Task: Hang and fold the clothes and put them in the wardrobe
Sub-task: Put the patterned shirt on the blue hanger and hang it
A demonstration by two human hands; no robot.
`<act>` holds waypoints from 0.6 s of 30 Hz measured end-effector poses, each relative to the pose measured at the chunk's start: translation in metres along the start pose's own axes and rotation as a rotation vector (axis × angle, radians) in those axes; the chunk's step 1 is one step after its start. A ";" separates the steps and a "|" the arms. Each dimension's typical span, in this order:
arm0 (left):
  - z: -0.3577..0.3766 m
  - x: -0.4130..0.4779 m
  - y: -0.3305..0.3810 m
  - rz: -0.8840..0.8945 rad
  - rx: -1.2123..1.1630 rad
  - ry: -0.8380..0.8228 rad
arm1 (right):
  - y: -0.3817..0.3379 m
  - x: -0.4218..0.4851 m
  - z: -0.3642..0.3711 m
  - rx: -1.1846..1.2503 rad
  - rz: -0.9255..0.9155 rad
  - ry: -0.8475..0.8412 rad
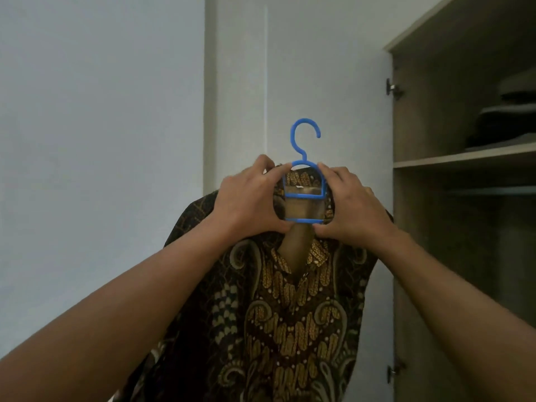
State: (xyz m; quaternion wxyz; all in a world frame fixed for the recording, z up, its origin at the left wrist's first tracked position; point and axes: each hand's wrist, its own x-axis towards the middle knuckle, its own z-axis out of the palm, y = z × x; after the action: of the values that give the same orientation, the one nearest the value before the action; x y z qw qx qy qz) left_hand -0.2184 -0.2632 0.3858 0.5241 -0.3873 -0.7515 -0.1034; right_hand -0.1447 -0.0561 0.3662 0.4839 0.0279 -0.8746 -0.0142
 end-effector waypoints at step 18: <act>0.227 0.127 0.232 0.286 -0.350 -0.097 | 0.257 -0.098 -0.008 -0.134 0.623 -0.147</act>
State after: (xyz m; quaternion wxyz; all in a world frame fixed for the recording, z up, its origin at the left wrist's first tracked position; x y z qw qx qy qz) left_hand -0.2381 0.0820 0.3403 0.4212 -0.5794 -0.6840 -0.1382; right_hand -0.0955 0.2060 0.3009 0.4011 -0.2740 -0.8709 0.0749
